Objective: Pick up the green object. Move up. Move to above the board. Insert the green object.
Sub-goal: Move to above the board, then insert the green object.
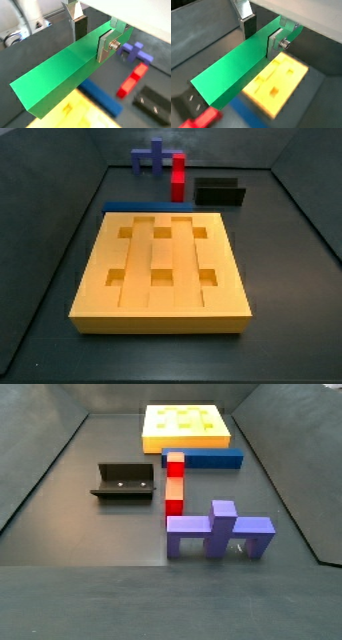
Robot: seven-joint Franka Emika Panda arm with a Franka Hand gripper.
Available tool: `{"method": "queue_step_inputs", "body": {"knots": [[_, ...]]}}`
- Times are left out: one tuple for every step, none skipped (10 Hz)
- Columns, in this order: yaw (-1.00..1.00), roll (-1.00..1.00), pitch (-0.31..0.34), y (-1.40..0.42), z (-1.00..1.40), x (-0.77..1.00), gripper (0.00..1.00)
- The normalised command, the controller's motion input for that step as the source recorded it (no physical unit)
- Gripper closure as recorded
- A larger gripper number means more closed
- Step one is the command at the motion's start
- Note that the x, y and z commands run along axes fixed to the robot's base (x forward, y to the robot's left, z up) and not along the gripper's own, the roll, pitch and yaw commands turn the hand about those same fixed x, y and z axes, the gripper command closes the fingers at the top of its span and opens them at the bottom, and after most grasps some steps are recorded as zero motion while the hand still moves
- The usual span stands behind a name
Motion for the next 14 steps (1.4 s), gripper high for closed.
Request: {"method": "queue_step_inputs", "body": {"knots": [[0.01, 0.02, 0.179, -1.40, 0.21, 0.90, 1.00], [0.01, 0.04, 0.176, -0.56, 0.10, 0.42, 1.00], [0.01, 0.04, 0.109, -0.20, 0.06, 0.16, 1.00], [0.00, 0.00, -0.006, 0.00, 0.00, 0.00, 1.00], [0.00, -0.03, -0.027, 0.00, -0.04, 0.00, 1.00], [0.00, -0.06, -0.054, 0.00, -0.10, 0.00, 1.00], [0.00, -0.09, -0.097, -0.05, -0.40, 0.07, 1.00], [-0.01, 0.00, -0.100, -0.04, -1.00, 0.05, 1.00], [0.00, 0.00, -0.049, 0.00, -1.00, 0.05, 1.00], [0.00, 0.01, 0.000, 0.00, -1.00, 0.00, 1.00], [-0.08, 0.00, -0.001, -0.02, -1.00, 0.00, 1.00], [-0.04, 0.00, -0.013, -0.05, -1.00, 0.00, 1.00], [0.00, 0.00, 0.000, -0.03, -1.00, 0.00, 1.00], [0.00, 0.00, -0.013, -0.04, -1.00, 0.00, 1.00]]}}
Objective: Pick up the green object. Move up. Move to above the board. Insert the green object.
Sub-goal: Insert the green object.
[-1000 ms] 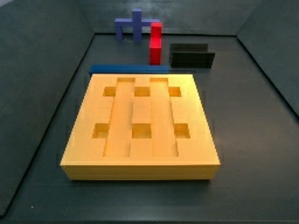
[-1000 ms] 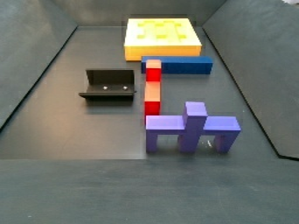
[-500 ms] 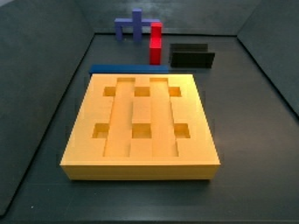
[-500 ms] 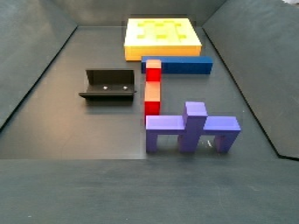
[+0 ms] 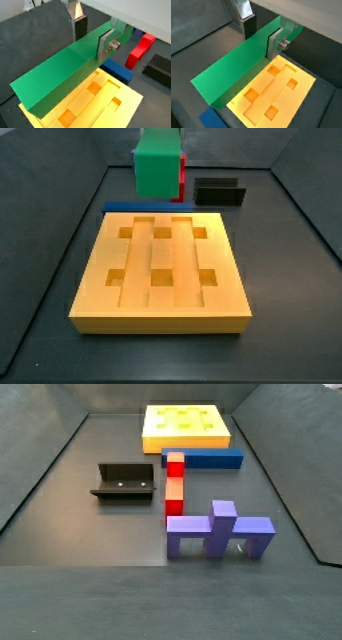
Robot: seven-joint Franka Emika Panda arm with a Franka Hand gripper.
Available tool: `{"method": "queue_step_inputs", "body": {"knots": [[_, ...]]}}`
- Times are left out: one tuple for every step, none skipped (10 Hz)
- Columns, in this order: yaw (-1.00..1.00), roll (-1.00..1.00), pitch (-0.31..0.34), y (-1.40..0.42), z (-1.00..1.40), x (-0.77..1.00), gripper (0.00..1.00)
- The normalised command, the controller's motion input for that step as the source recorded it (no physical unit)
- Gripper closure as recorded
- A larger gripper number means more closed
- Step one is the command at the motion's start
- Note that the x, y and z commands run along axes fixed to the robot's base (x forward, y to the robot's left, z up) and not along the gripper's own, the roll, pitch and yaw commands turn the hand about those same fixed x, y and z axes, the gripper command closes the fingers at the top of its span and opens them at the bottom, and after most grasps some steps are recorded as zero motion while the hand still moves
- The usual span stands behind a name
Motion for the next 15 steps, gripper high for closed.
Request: {"method": "queue_step_inputs", "body": {"knots": [[0.00, 0.06, -0.043, -0.02, -1.00, 0.00, 1.00], [0.01, 0.16, -0.113, -0.16, -0.96, -0.14, 1.00], [0.18, 0.26, -0.171, -0.19, -0.75, -0.26, 1.00], [0.17, 0.27, -0.214, -0.26, -0.64, -0.19, 1.00], [0.17, 0.25, -0.237, -0.27, -0.61, -0.16, 1.00], [0.17, 0.22, -0.267, -0.24, -0.59, -0.17, 1.00], [0.00, 0.12, -0.167, -0.04, -0.61, -0.02, 1.00], [-0.09, 0.00, -0.006, 0.00, -0.56, 0.00, 1.00], [-0.08, 0.00, 0.000, 0.00, -0.43, 0.00, 1.00], [-0.04, -0.01, -0.056, 0.00, -0.34, -0.07, 1.00], [0.00, 0.00, -0.003, -0.01, -0.20, 0.00, 1.00], [0.00, 0.04, 0.000, 0.00, -0.15, -0.10, 1.00], [0.02, 0.12, 0.000, 0.00, -0.21, -0.11, 1.00], [0.00, 0.13, -0.027, -0.03, -0.28, -0.09, 1.00], [0.03, 0.09, -0.063, -0.13, -0.33, -0.09, 1.00]]}}
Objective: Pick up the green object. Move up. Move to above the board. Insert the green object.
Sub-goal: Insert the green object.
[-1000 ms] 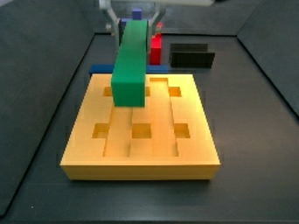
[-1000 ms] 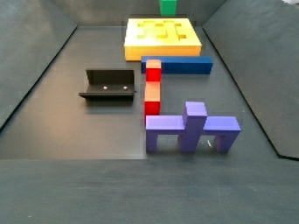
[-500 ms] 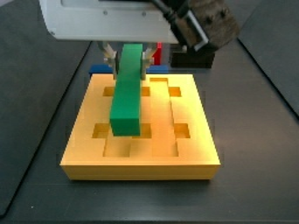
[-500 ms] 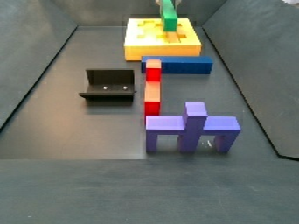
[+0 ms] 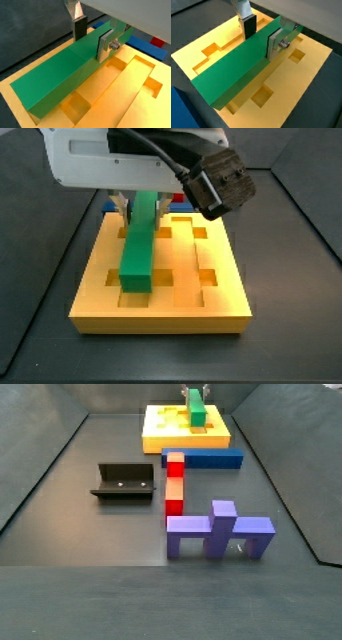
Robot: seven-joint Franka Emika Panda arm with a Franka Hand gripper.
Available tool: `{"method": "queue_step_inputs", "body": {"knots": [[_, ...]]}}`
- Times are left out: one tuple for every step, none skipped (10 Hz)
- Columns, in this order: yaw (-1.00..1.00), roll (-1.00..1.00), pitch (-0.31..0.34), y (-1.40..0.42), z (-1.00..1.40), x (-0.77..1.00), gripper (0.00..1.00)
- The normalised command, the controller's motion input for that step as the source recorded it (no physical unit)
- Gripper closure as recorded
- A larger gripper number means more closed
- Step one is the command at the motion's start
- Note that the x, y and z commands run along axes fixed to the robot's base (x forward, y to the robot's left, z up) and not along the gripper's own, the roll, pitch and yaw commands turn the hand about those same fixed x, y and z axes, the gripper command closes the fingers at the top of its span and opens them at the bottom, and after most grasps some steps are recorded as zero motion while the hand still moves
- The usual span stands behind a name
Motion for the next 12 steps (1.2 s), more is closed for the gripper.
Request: {"method": "queue_step_inputs", "body": {"knots": [[0.04, 0.05, -0.074, -0.11, -0.30, -0.09, 1.00], [0.03, 0.02, -0.051, -0.08, -0.19, -0.03, 1.00], [0.03, 0.01, -0.040, -0.05, -0.15, -0.03, 1.00], [0.01, 0.00, -0.037, -0.02, -0.15, -0.01, 1.00], [0.02, 0.00, -0.044, -0.01, -0.19, -0.02, 1.00], [0.05, 0.01, -0.053, -0.03, -0.23, 0.00, 1.00], [0.03, 0.00, -0.020, -0.01, -0.29, 0.01, 1.00], [0.02, 0.00, -0.031, -0.03, -0.29, 0.00, 1.00], [0.07, 0.01, -0.059, -0.06, -0.35, 0.02, 1.00], [0.04, 0.00, -0.067, -0.18, -0.40, 0.00, 1.00], [0.03, -0.04, -0.043, -0.21, -0.23, 0.00, 1.00], [0.00, -0.01, -0.031, -0.15, -0.24, 0.04, 1.00]]}}
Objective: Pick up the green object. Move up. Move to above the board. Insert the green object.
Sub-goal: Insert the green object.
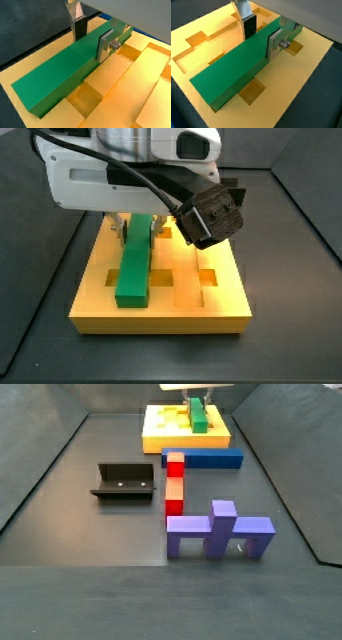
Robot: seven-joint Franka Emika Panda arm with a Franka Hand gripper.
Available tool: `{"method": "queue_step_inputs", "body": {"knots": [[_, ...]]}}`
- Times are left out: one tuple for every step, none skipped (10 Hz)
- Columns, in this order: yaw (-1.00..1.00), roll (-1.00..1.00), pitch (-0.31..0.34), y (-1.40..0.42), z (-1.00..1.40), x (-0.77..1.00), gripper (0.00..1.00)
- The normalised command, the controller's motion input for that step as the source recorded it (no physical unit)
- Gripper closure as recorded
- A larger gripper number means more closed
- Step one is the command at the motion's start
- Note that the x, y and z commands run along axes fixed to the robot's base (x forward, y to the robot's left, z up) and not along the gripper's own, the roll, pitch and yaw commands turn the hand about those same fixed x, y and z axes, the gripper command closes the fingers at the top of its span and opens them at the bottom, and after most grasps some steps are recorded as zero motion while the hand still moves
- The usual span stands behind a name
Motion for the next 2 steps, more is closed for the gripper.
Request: {"method": "queue_step_inputs", "body": {"knots": [[0.00, 0.00, -0.031, 0.00, -0.25, 0.00, 1.00], [0.00, 0.00, 0.000, 0.00, 0.00, 0.00, 1.00]]}}
